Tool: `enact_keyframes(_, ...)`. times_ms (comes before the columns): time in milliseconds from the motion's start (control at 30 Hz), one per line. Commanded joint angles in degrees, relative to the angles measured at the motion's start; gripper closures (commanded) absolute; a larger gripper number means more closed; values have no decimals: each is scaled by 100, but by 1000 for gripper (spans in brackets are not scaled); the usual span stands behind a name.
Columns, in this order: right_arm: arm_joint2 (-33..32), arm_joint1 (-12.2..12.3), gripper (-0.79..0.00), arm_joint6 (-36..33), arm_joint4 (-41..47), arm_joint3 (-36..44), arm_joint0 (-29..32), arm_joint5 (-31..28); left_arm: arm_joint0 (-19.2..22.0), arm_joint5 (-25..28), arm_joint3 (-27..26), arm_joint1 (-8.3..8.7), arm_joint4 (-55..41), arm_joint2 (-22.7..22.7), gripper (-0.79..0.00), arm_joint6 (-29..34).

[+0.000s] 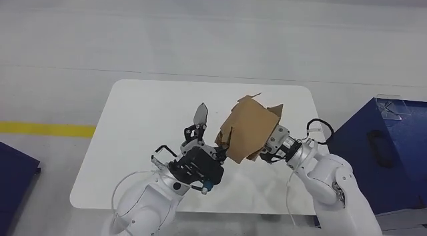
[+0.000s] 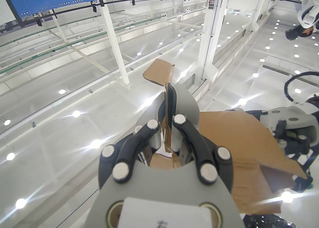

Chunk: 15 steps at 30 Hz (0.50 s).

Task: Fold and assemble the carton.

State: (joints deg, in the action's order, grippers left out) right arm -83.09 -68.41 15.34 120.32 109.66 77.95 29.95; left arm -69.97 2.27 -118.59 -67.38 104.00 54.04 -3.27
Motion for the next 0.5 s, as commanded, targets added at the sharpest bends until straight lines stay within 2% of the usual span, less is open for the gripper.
enact_keyframes(0,20,0,0,-35,-12,13,12,10,4,24,13,-15,-8,-12,-603,31)
enact_keyframes(200,21,0,0,-2,138,10,7,-52,-12,68,55,-56,-93,12,-625,27)
enact_keyframes(333,41,6,0,-101,-118,69,39,-65,-53,148,24,-77,-144,10,-576,10)
enact_keyframes(367,57,5,0,-168,-206,77,59,-97,-58,160,16,-82,-150,12,-539,11)
enact_keyframes(433,99,0,0,-274,-298,81,92,-142,-73,168,12,-94,-173,18,-379,22)
enact_keyframes(467,109,-2,0,-326,-349,86,99,-172,-81,151,5,-102,-202,28,-342,25)
